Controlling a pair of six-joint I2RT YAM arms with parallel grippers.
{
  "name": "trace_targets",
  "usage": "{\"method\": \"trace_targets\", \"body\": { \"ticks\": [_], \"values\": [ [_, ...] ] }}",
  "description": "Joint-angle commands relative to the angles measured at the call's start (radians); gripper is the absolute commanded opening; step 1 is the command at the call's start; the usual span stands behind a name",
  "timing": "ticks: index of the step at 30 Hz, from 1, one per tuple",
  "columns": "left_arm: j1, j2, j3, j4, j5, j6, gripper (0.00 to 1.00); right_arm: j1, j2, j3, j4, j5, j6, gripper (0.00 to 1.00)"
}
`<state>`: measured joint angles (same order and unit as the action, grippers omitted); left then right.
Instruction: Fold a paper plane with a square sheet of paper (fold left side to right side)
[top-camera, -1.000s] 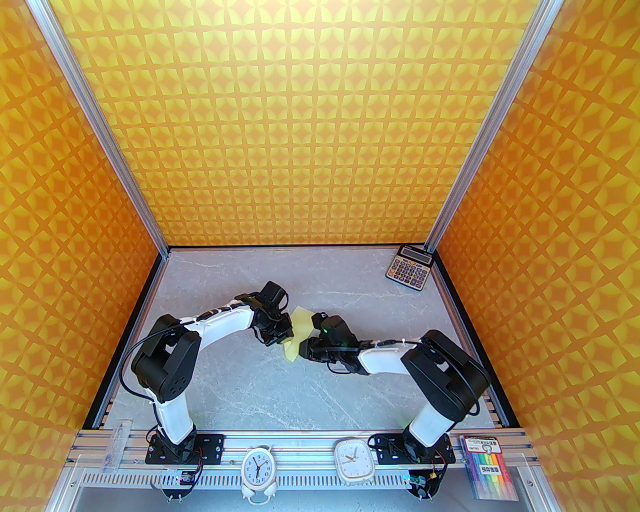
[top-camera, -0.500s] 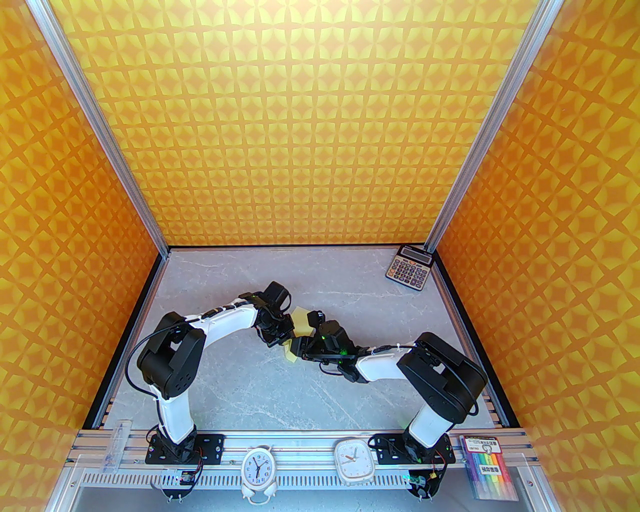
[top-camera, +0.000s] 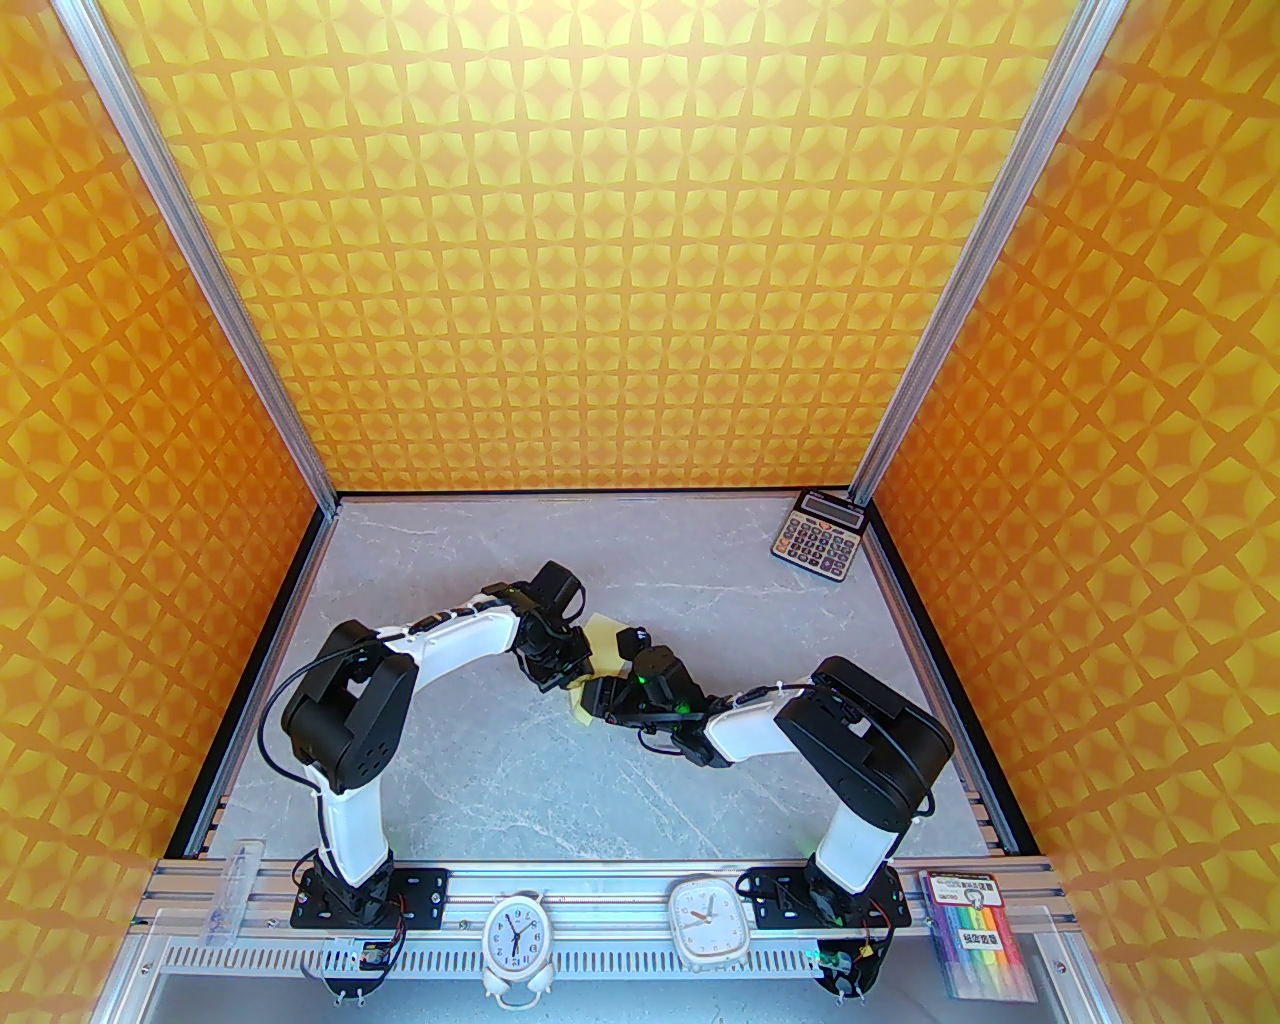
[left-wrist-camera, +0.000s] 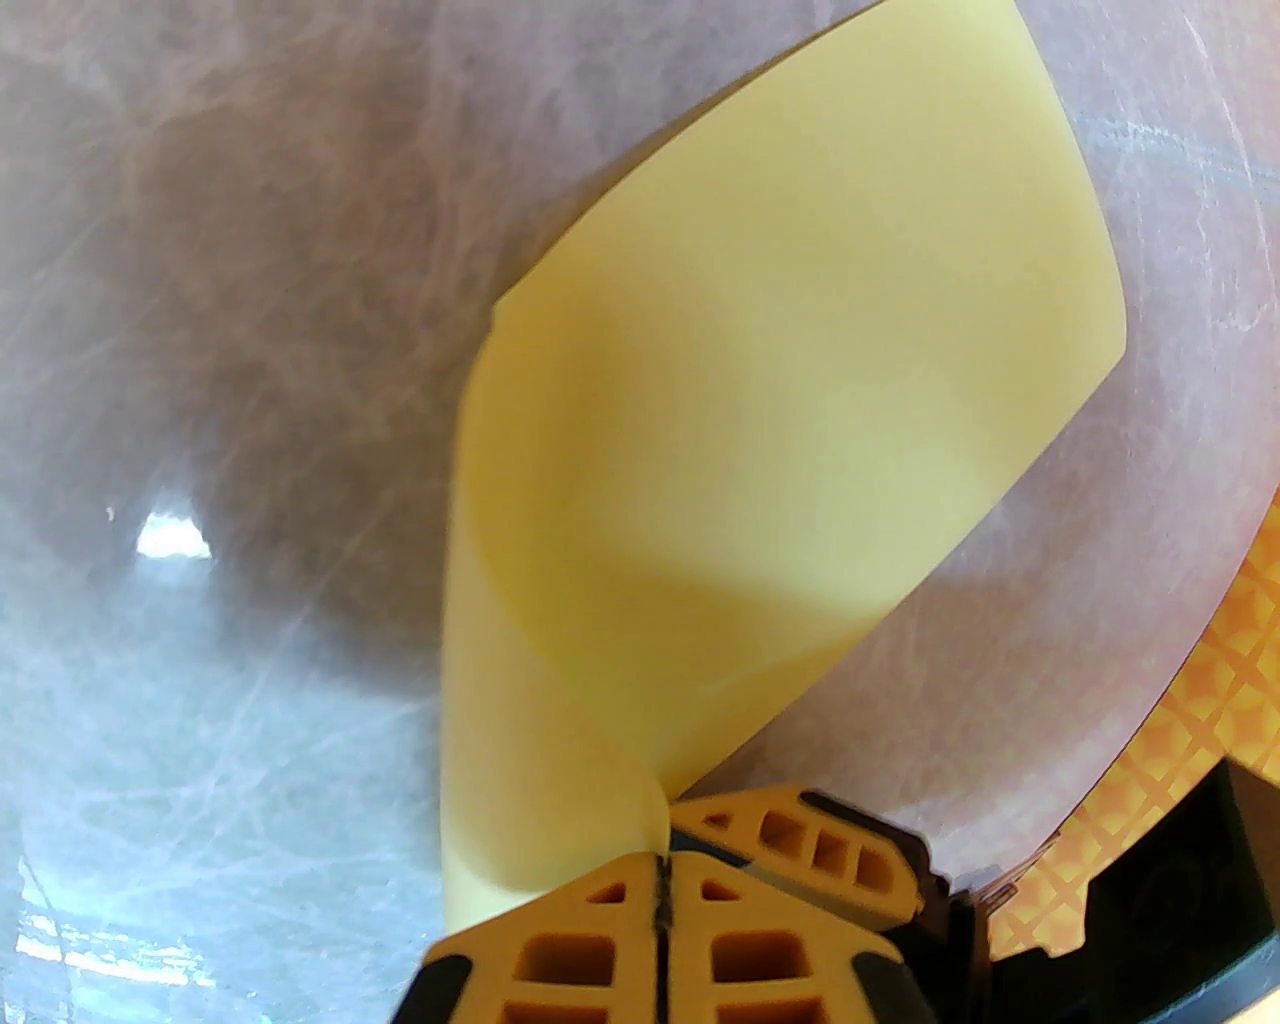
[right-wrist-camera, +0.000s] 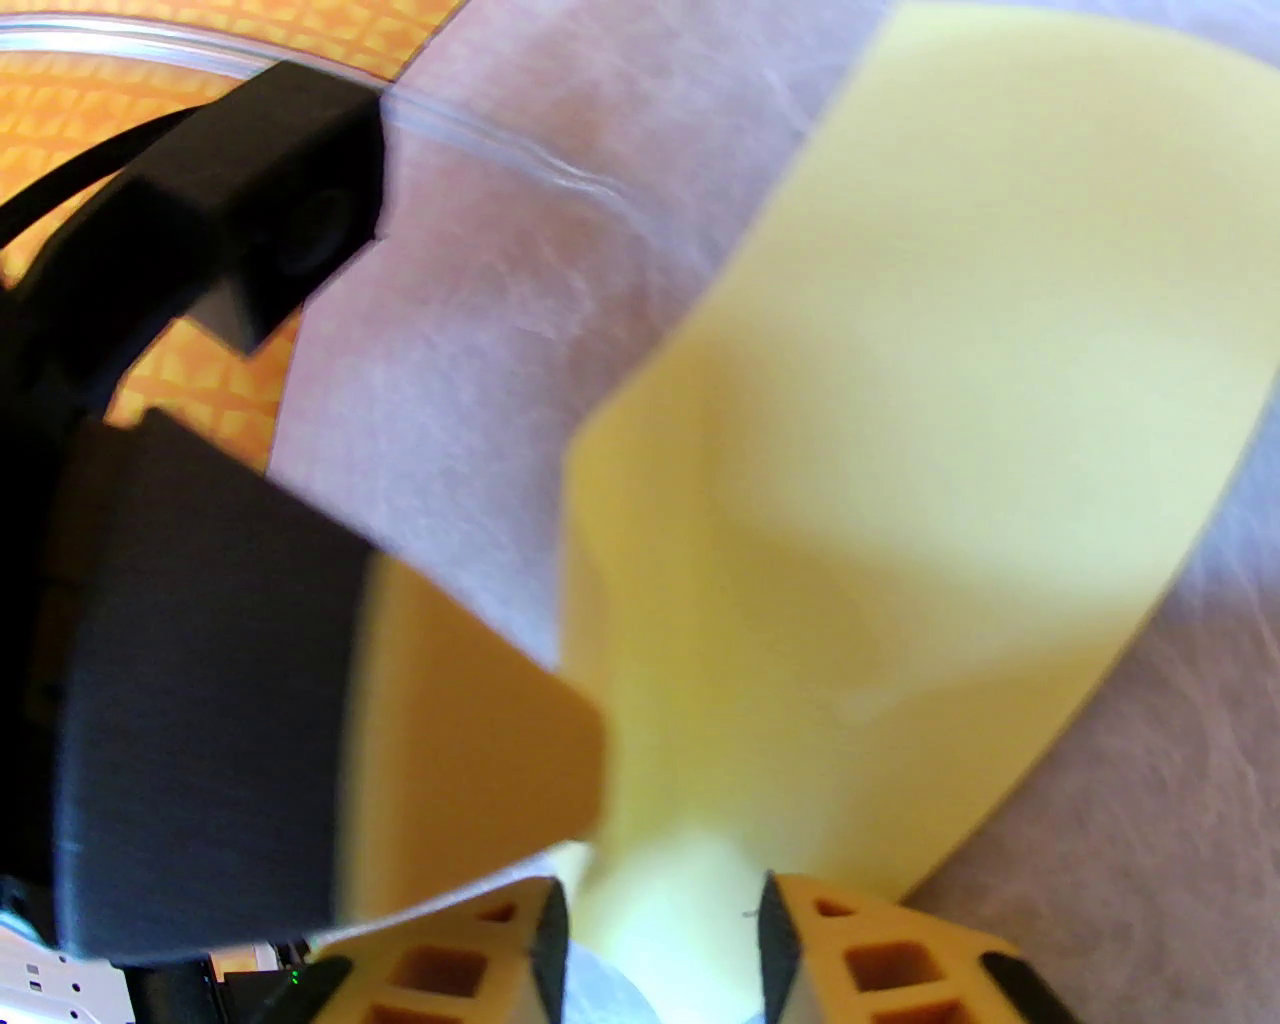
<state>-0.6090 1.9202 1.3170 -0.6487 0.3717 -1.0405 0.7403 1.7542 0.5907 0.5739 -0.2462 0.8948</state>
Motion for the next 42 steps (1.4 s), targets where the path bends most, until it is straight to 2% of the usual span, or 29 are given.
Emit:
{"method": "trace_targets", "body": {
  "ticks": [1, 4, 5, 9, 10, 16, 20, 21, 27, 33, 42],
  "values": [
    [-0.004, 0.023, 0.031, 0.005, 0.022, -0.013, 0.07, 0.008, 0.007, 0.003, 0.034, -0.015, 0.007, 0.41],
    [-0.004, 0.029, 0.037, 0.004, 0.029, -0.013, 0.08, 0.009, 0.015, 0.012, 0.005, 0.004, 0.015, 0.39],
    [-0.004, 0.025, 0.037, 0.005, 0.028, -0.013, 0.12, 0.009, 0.018, 0.019, -0.018, 0.017, 0.014, 0.37],
    [-0.001, 0.010, 0.041, 0.000, 0.027, -0.006, 0.46, 0.008, 0.032, 0.025, -0.065, 0.049, 0.023, 0.31],
    [0.002, 0.004, 0.041, 0.003, 0.026, -0.004, 0.49, 0.009, 0.032, 0.023, -0.071, 0.054, 0.024, 0.31],
    [0.014, -0.036, 0.042, -0.003, 0.013, 0.027, 0.53, 0.008, 0.031, 0.039, -0.110, 0.061, 0.015, 0.29],
    [0.030, -0.073, 0.043, -0.021, -0.005, 0.070, 0.63, 0.008, 0.033, 0.049, -0.123, 0.054, 0.010, 0.29],
    [0.036, -0.092, 0.041, -0.026, -0.013, 0.088, 0.69, 0.008, 0.033, 0.050, -0.130, 0.060, 0.010, 0.29],
    [0.087, -0.210, 0.001, -0.085, -0.059, 0.184, 0.71, 0.008, 0.035, 0.057, -0.156, 0.068, 0.010, 0.28],
    [0.149, -0.288, -0.168, -0.049, -0.063, 0.232, 0.71, 0.008, 0.038, 0.070, -0.177, 0.061, 0.002, 0.27],
    [0.155, -0.242, -0.309, 0.173, -0.026, 0.312, 0.69, 0.008, 0.044, 0.081, -0.185, 0.038, -0.008, 0.27]
  ]
}}
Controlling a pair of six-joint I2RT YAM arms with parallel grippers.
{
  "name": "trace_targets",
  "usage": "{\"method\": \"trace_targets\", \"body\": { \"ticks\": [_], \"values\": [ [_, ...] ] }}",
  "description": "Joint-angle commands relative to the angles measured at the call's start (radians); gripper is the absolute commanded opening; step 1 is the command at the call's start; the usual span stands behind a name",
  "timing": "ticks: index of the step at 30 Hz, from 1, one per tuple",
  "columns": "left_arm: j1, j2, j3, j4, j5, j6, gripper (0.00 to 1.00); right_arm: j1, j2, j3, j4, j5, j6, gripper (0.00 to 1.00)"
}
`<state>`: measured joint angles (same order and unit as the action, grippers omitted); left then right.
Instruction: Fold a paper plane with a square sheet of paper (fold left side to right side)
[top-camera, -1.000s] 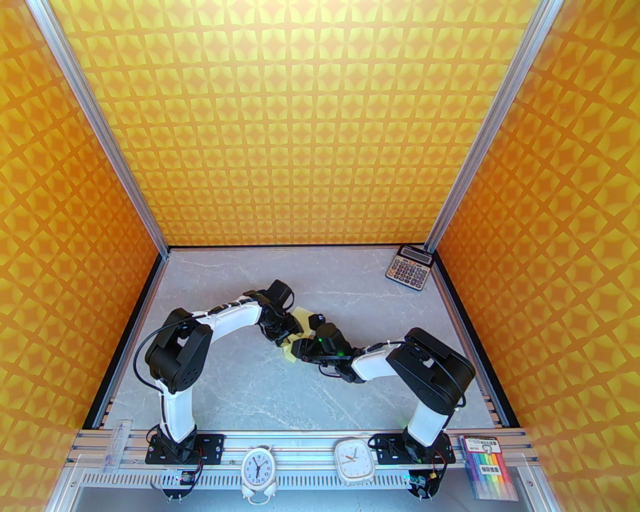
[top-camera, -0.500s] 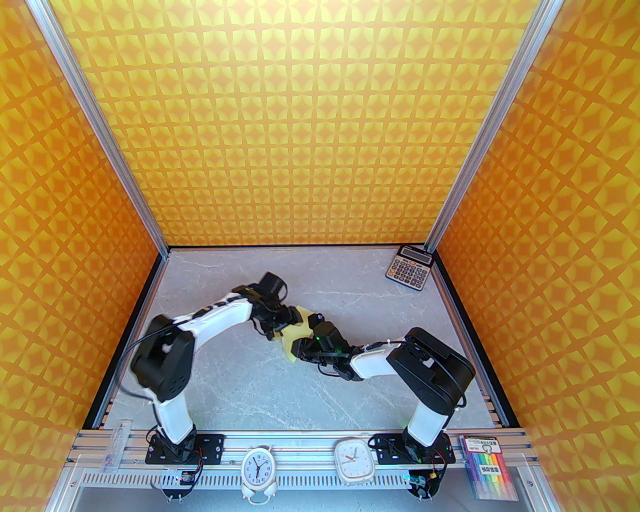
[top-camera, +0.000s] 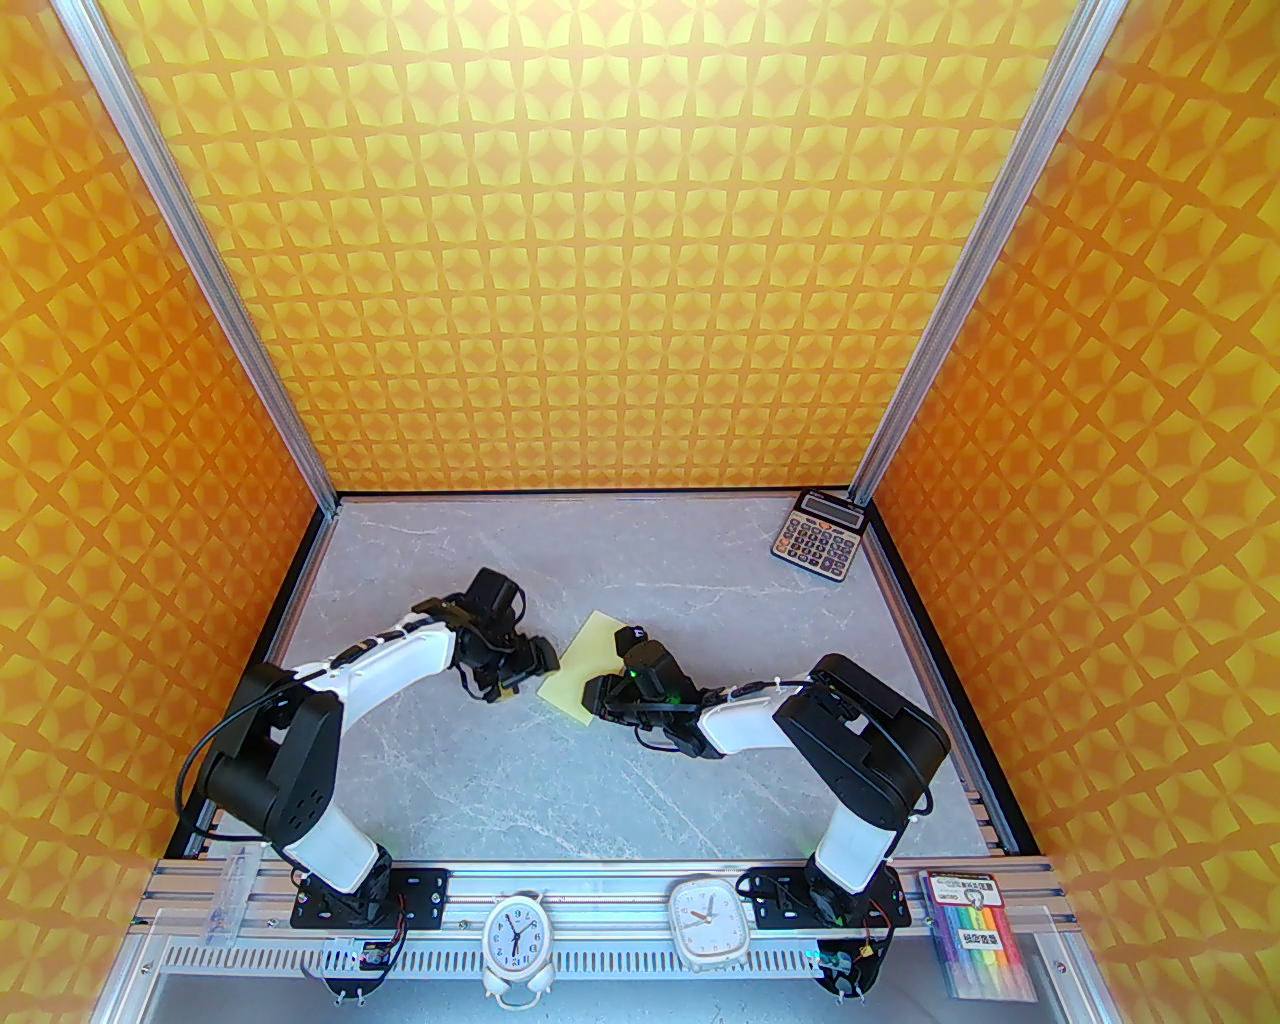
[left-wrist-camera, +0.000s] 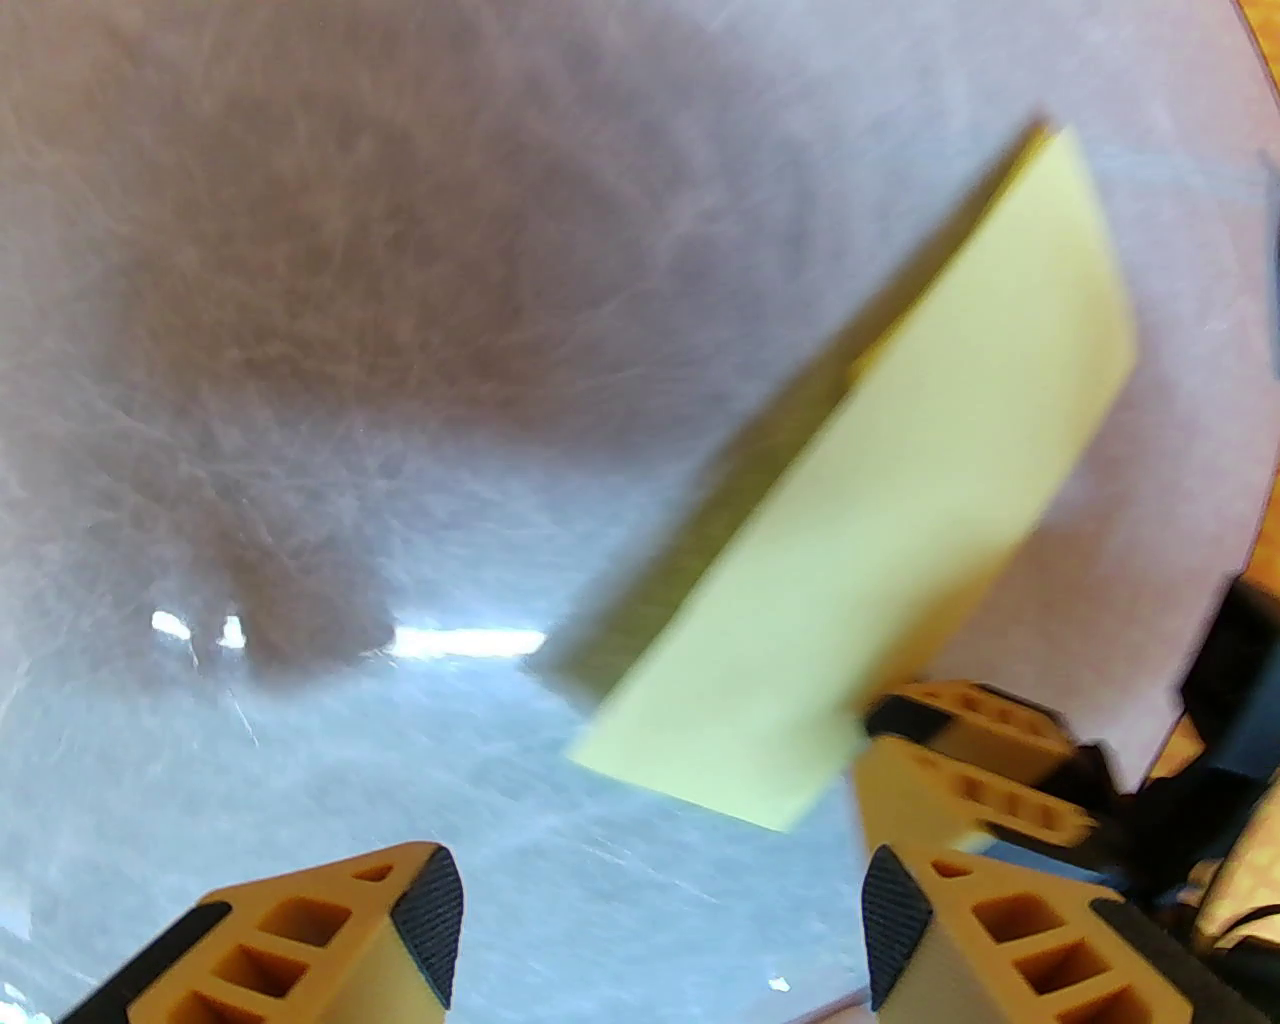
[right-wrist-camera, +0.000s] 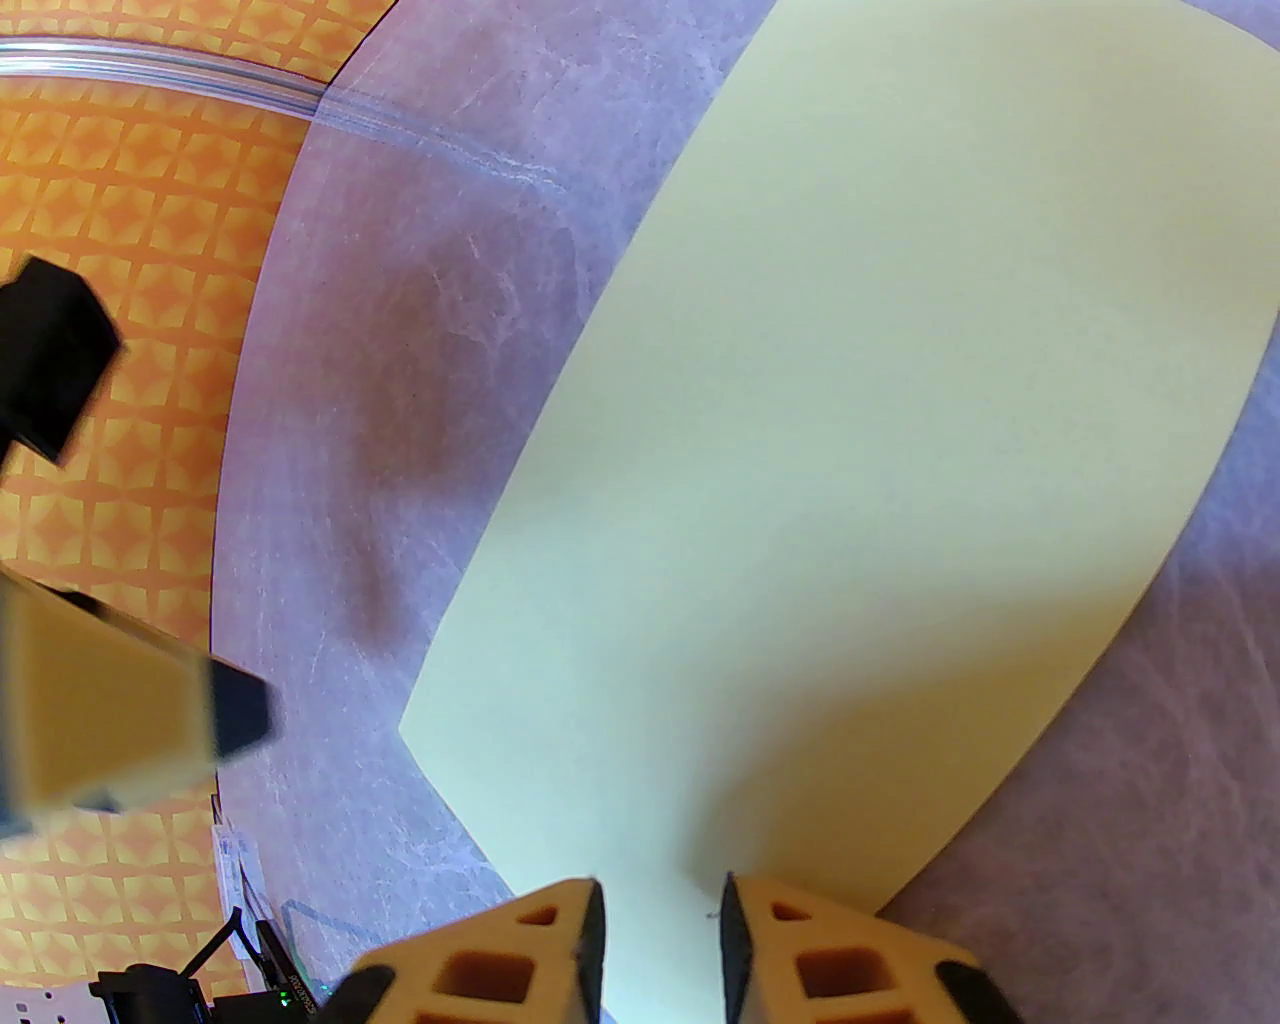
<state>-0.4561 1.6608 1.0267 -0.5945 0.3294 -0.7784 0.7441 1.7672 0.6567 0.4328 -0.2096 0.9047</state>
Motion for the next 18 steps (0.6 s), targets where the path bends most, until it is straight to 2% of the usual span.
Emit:
{"method": "trace_targets", "body": {
  "ticks": [1, 6, 12, 18],
  "values": [
    [0.002, 0.027, -0.032, 0.155, 0.035, 0.053, 0.70, 0.004, 0.029, 0.015, -0.045, 0.000, -0.018, 0.27],
    [0.001, 0.063, -0.071, 0.288, 0.114, 0.052, 0.69, 0.002, 0.023, 0.020, -0.063, -0.005, -0.026, 0.27],
    [0.001, 0.114, -0.067, 0.322, 0.160, 0.075, 0.67, -0.002, 0.017, 0.019, -0.067, -0.008, -0.030, 0.27],
    [0.000, 0.105, -0.098, 0.471, 0.271, 0.031, 0.64, -0.005, 0.016, 0.017, -0.068, -0.013, -0.035, 0.27]
  ]
}}
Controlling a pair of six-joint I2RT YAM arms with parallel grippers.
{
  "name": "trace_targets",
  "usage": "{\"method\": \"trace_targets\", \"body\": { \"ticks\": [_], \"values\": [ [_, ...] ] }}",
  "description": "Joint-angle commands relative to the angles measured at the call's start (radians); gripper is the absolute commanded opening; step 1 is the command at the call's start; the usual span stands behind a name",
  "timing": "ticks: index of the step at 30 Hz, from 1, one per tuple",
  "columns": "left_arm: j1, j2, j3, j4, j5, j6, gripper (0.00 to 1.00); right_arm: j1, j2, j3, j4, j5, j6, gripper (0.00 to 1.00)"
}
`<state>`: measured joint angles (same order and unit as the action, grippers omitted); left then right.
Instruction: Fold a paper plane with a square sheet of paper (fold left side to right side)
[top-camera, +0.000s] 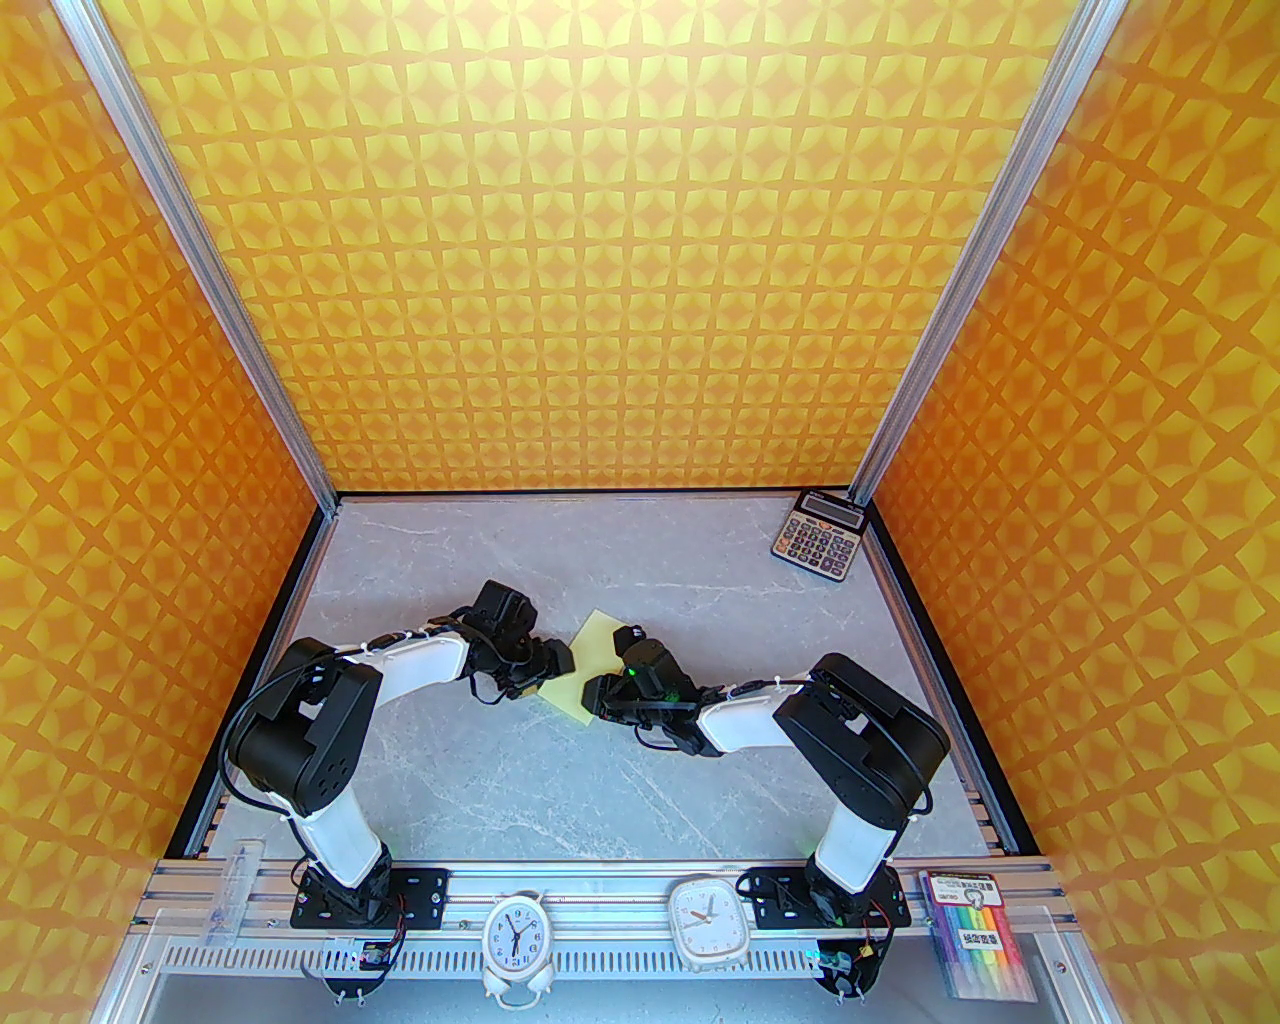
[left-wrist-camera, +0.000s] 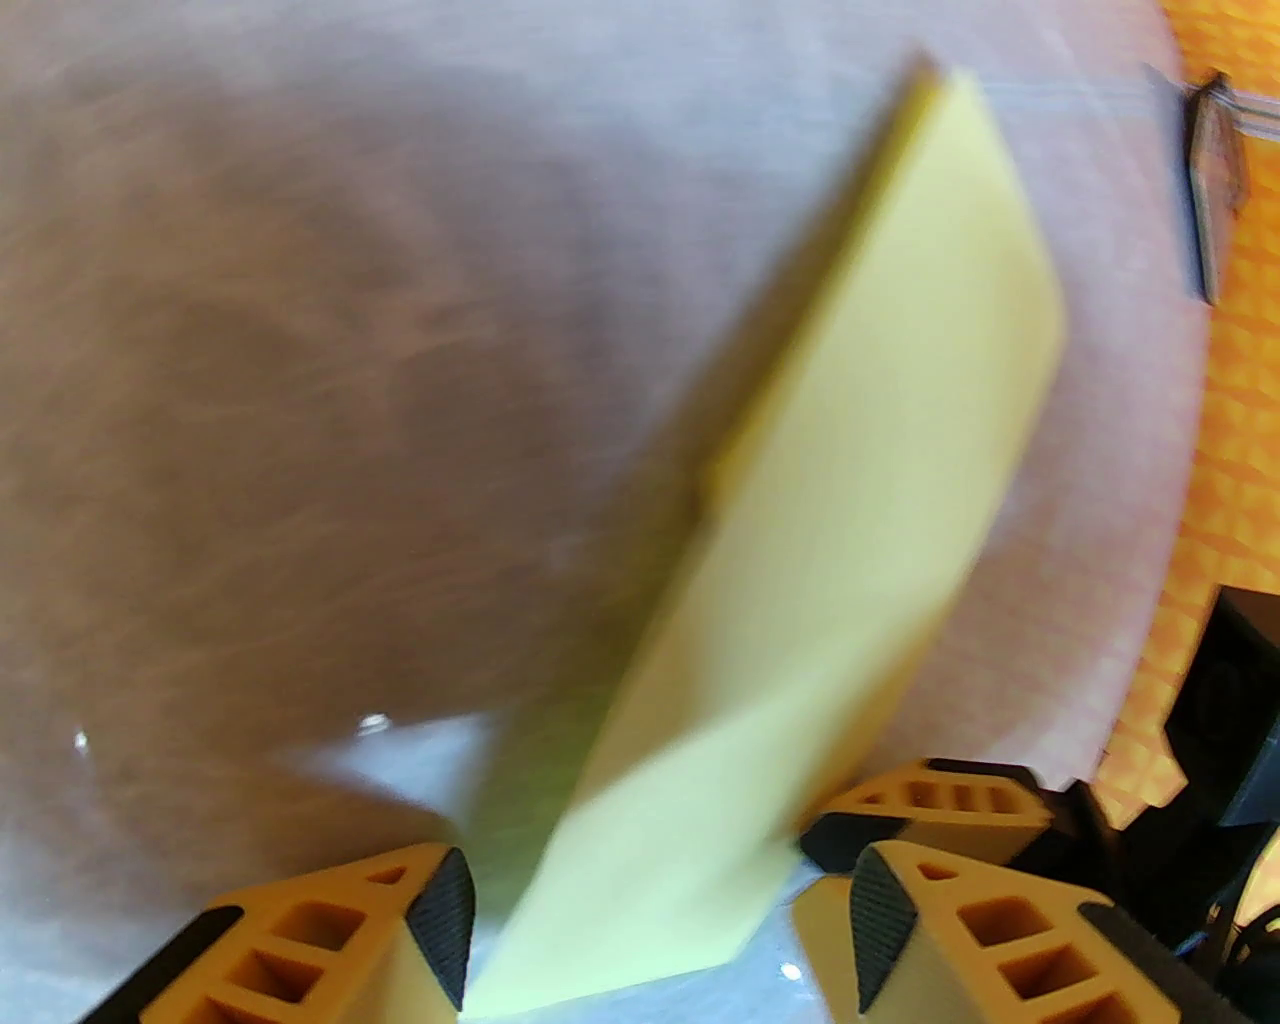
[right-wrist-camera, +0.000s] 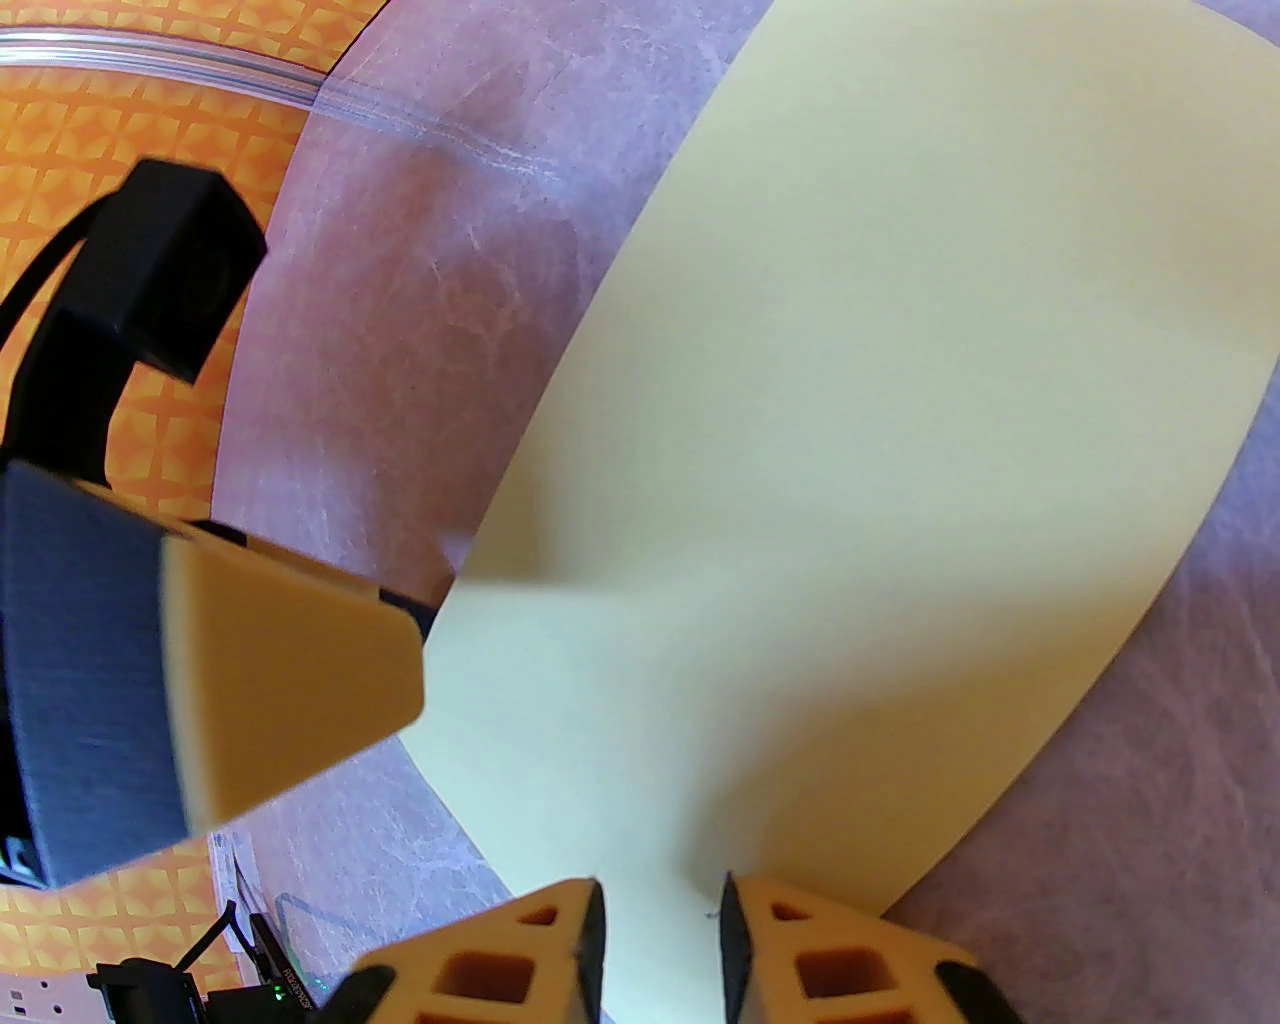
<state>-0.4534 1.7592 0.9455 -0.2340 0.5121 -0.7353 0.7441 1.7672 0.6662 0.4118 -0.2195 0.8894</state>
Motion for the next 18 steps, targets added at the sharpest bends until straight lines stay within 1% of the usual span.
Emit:
{"method": "trace_targets", "body": {
  "ticks": [1, 3, 8, 13, 18],
  "values": [
    [-0.002, 0.000, -0.024, 0.142, 0.104, -0.026, 0.64, -0.006, 0.015, 0.006, -0.045, -0.006, -0.021, 0.27],
    [-0.003, -0.011, -0.030, 0.183, 0.129, -0.046, 0.64, -0.008, 0.014, 0.003, -0.044, -0.006, -0.020, 0.27],
    [-0.013, -0.003, -0.016, 0.219, 0.160, -0.072, 0.64, -0.015, 0.006, 0.001, -0.050, -0.004, -0.022, 0.27],
    [-0.016, -0.029, -0.026, 0.236, 0.163, -0.076, 0.66, -0.021, 0.012, 0.005, -0.066, -0.012, -0.026, 0.27],
    [-0.029, 0.007, 0.003, 0.256, 0.194, -0.089, 0.63, -0.025, 0.015, 0.004, -0.056, -0.017, -0.023, 0.27]
  ]
}}
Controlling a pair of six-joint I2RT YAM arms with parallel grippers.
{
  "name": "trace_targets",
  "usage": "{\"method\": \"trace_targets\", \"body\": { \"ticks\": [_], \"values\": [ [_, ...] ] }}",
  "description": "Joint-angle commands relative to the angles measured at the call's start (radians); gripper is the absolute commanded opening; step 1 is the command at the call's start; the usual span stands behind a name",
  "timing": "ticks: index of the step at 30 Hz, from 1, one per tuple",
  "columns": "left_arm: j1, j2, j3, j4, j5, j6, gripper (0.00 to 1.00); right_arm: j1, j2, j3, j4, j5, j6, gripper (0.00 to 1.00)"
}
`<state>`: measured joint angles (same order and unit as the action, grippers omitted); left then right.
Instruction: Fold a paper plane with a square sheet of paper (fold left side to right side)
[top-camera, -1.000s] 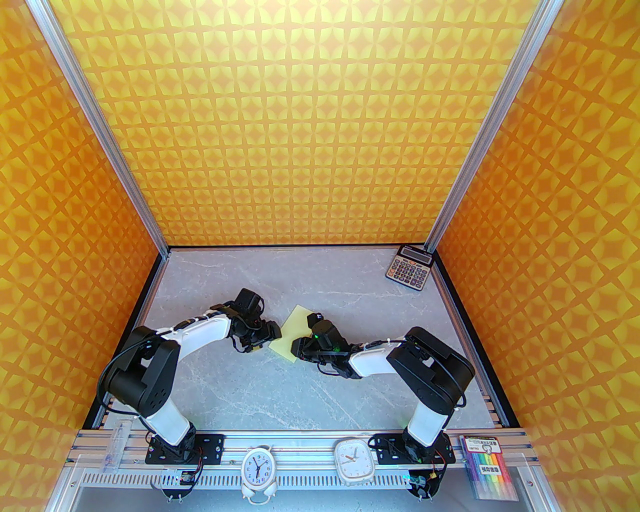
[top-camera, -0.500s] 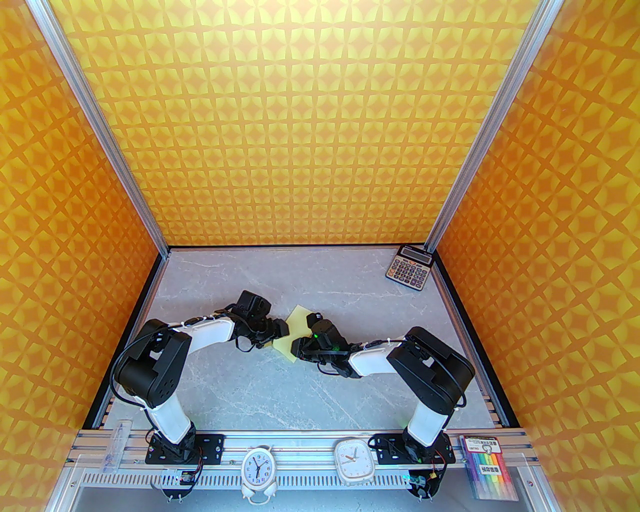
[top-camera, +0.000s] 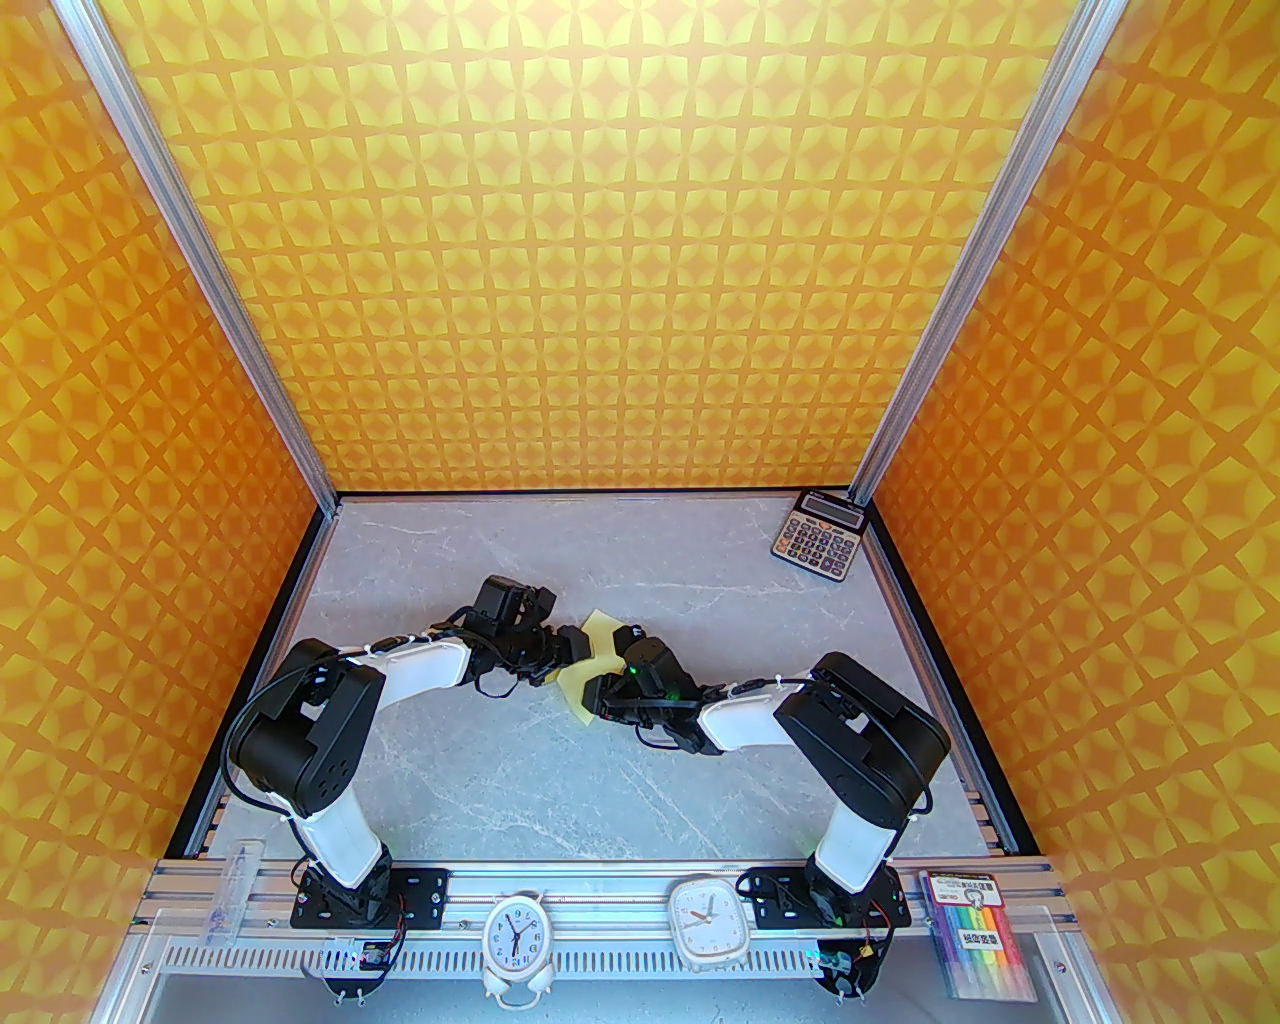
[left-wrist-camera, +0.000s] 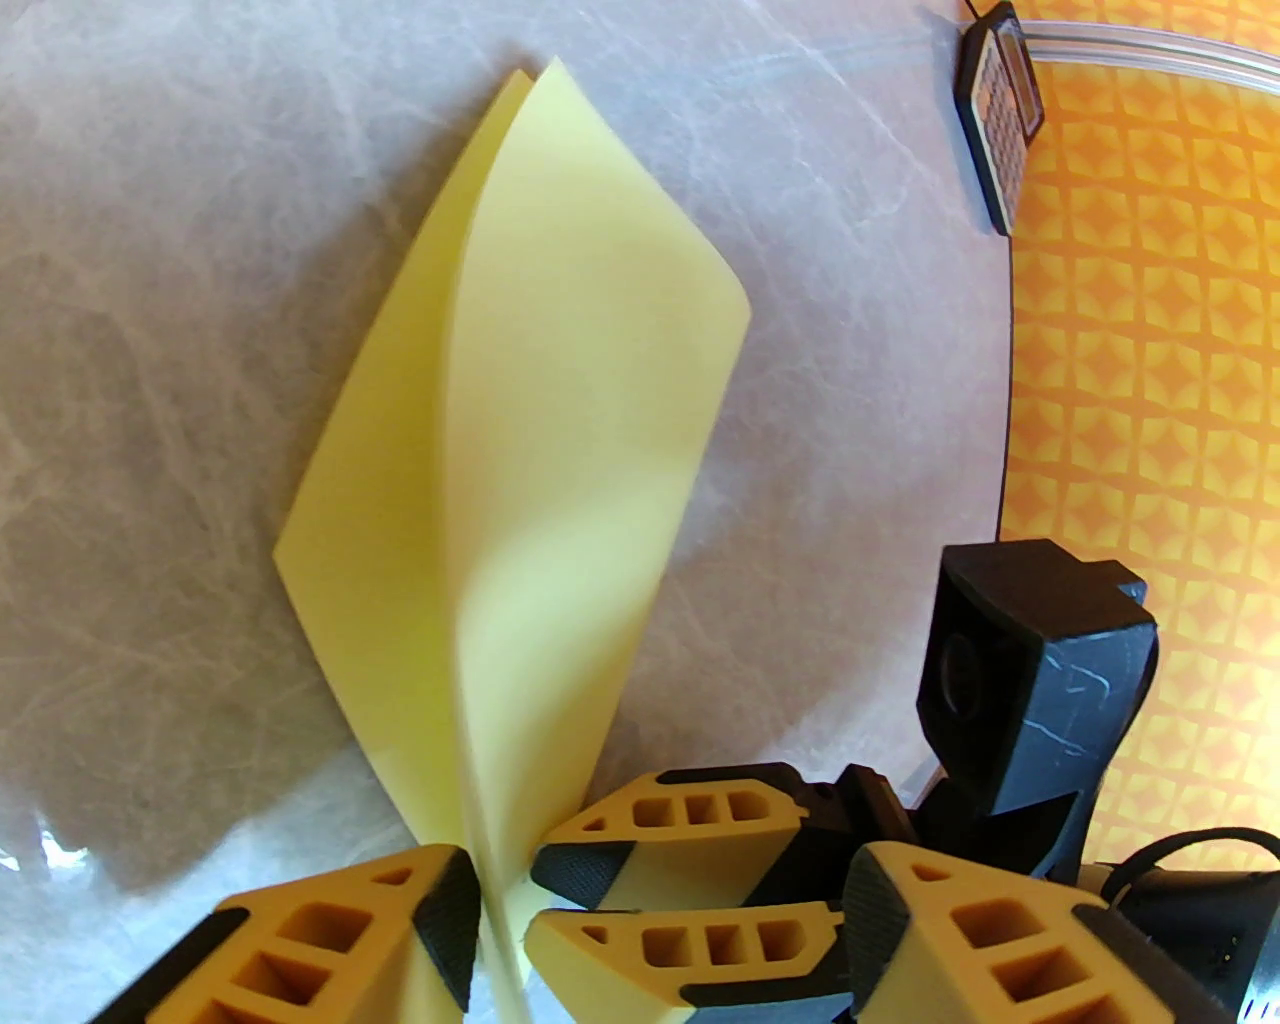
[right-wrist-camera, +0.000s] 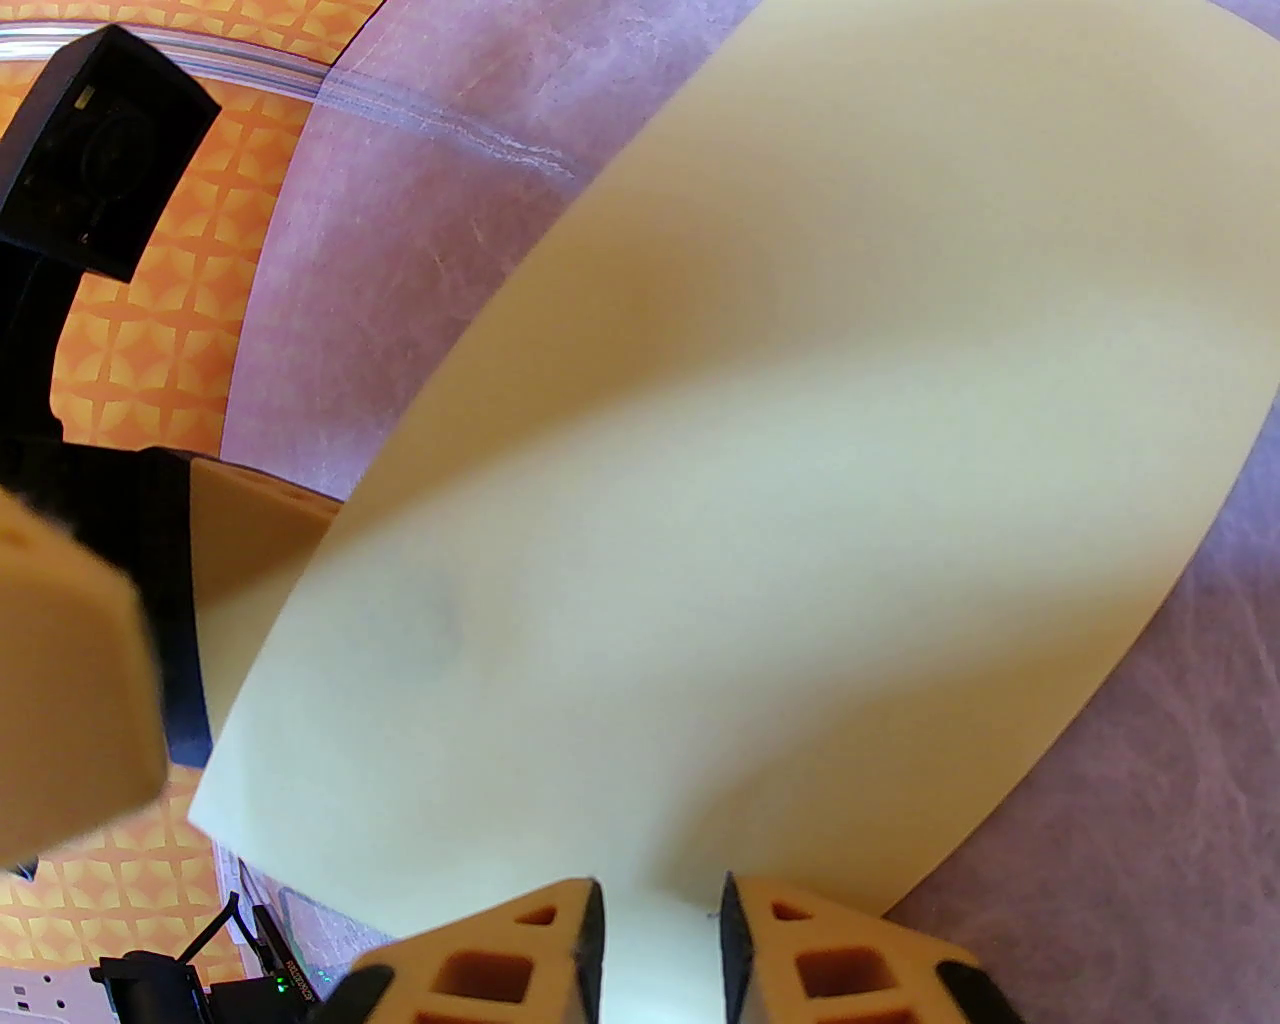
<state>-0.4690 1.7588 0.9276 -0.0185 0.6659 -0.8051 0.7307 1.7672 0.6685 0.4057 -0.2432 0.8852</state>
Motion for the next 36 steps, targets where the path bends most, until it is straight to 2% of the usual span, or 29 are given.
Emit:
{"method": "trace_targets", "body": {
  "ticks": [1, 6, 12, 19, 22, 26, 31, 36],
  "values": [
    [-0.018, 0.015, 0.022, 0.054, 0.041, -0.033, 0.63, -0.012, 0.015, 0.002, -0.050, 0.007, -0.019, 0.27],
    [-0.034, 0.046, 0.031, 0.106, 0.041, -0.106, 0.62, -0.017, 0.009, -0.003, -0.056, 0.004, -0.023, 0.27],
    [-0.051, 0.081, 0.058, 0.089, 0.016, -0.142, 0.62, -0.025, -0.050, -0.029, -0.057, 0.015, -0.036, 0.31],
    [-0.053, 0.075, 0.077, 0.029, -0.016, -0.135, 0.61, -0.034, -0.185, -0.104, -0.081, 0.043, -0.050, 0.35],
    [-0.057, 0.075, 0.082, 0.014, -0.024, -0.133, 0.61, -0.033, -0.225, -0.120, -0.071, 0.026, -0.062, 0.41],
    [-0.059, 0.079, 0.085, 0.009, -0.031, -0.133, 0.61, -0.031, -0.238, -0.110, -0.039, -0.015, -0.060, 0.47],
    [-0.059, 0.088, 0.086, 0.007, -0.034, -0.137, 0.61, -0.018, -0.239, -0.085, -0.048, -0.023, -0.073, 0.48],
    [-0.059, 0.094, 0.093, -0.004, -0.038, -0.138, 0.61, 0.022, -0.280, -0.084, -0.079, 0.044, -0.101, 0.52]
  ]
}}
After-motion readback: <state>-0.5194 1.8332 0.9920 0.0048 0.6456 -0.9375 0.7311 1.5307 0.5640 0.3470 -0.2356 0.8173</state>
